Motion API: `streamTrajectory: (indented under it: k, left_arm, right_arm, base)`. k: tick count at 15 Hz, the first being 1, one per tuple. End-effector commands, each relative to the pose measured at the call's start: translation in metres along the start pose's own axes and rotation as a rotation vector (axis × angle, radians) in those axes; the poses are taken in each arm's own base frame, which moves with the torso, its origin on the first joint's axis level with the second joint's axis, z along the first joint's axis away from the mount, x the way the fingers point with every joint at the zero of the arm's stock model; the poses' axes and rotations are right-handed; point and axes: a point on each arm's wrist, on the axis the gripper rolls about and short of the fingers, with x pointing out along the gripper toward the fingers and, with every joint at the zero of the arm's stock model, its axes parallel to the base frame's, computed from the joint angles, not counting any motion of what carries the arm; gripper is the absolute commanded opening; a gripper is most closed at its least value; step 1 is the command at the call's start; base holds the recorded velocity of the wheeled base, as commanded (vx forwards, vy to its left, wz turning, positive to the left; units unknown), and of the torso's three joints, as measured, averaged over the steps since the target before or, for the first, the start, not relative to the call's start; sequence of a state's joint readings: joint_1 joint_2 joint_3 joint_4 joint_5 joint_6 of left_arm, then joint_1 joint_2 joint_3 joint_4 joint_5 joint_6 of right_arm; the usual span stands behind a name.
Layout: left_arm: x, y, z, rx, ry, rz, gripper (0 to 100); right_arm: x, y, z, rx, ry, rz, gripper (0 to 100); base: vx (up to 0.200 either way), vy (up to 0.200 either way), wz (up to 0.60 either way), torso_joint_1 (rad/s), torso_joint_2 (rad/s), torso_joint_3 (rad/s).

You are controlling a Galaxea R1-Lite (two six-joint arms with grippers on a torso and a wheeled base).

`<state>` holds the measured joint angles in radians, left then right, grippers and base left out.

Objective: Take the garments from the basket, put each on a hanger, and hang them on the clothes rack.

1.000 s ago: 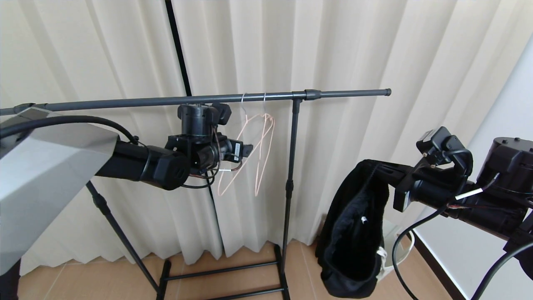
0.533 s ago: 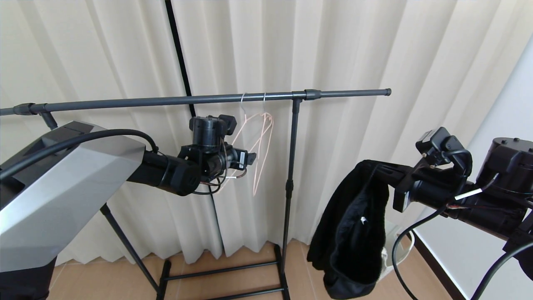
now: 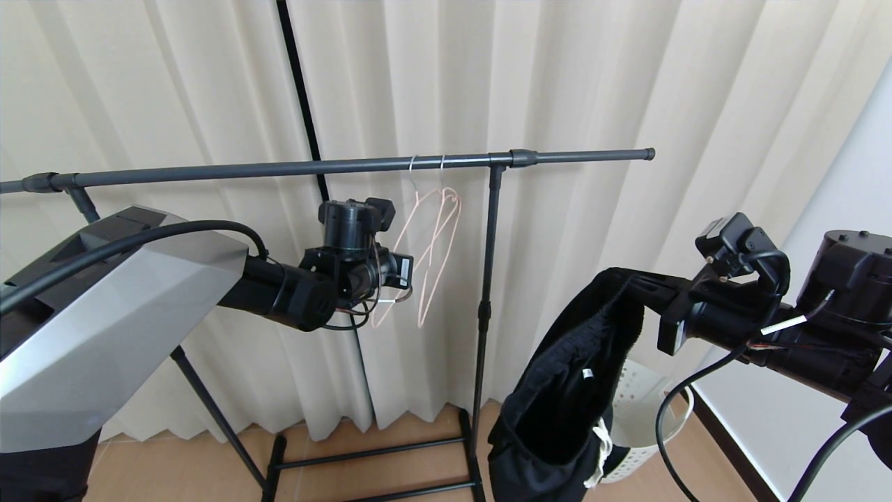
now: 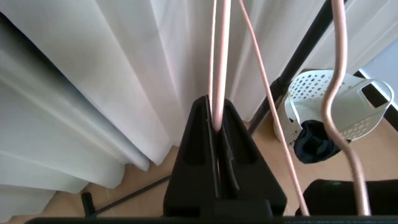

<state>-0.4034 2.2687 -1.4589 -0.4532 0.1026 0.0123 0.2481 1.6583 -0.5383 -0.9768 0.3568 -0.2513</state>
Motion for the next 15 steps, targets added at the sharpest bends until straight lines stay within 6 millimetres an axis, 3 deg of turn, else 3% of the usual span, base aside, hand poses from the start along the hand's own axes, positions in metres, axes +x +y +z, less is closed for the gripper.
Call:
streamTrajectory:
  k: [1, 8, 12, 15]
  left_arm:
    - [-0.002, 0.000, 0.003, -0.001, -0.010, 0.000, 0]
    - [-0.015, 0.003, 0.014, -0.008, -0.075, 0.007, 0]
    - [-0.037, 0.005, 0.014, -0.004, -0.060, 0.007, 0]
    - [-0.066, 0.010, 0.015, -0.004, -0.110, 0.013, 0]
  right_arm:
    - [0.000, 0.000, 0.000, 0.000, 0.001, 0.001, 0]
    - [0.000, 0.001, -0.003, 0.004, 0.010, 0.004, 0]
    - [0.000, 0.001, -0.004, 0.005, 0.013, 0.006, 0]
    - [0.000, 0.002, -0.004, 0.005, 0.013, 0.006, 0]
  base:
    - [0.000, 0.000, 0.00, 0.000, 0.00, 0.000]
    - [0.000, 0.000, 0.00, 0.000, 0.00, 0.000]
    - [0.000, 0.000, 0.00, 0.000, 0.00, 0.000]
    - [0.000, 0.000, 0.00, 0.000, 0.00, 0.000]
